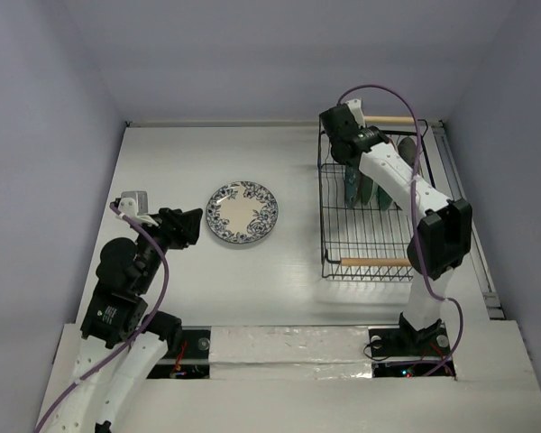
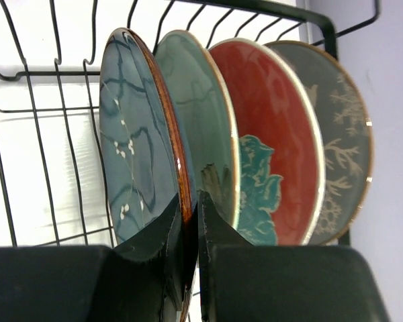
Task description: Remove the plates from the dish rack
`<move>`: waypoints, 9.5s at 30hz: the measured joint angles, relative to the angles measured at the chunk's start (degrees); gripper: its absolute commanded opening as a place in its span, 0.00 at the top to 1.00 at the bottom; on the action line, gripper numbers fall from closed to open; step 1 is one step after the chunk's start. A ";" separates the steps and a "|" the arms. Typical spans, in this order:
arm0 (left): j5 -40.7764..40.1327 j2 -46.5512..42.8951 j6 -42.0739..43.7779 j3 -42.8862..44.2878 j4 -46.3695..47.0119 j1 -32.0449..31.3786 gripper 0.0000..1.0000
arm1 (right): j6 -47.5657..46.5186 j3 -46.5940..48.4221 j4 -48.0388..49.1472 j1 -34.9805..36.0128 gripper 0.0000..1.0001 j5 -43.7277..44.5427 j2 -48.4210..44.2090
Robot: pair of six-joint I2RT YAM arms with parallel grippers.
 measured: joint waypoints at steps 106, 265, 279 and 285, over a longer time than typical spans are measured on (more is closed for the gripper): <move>0.02 -1.90 -0.24 -0.02 0.02 0.00 0.46 | 29.05 -19.67 34.86 16.59 0.05 -42.10 4.83; -0.11 -1.92 -0.52 -0.11 0.07 0.48 0.79 | 14.88 -19.78 20.72 9.75 0.99 -15.37 -28.57; -1.73 -2.01 -0.92 -0.11 -0.02 0.50 0.71 | 9.05 -21.97 12.09 -11.04 0.39 -4.76 -19.63; -1.68 -2.01 -0.90 -0.11 -0.02 0.48 0.71 | 7.39 -20.24 11.43 -12.85 0.53 -5.01 -12.61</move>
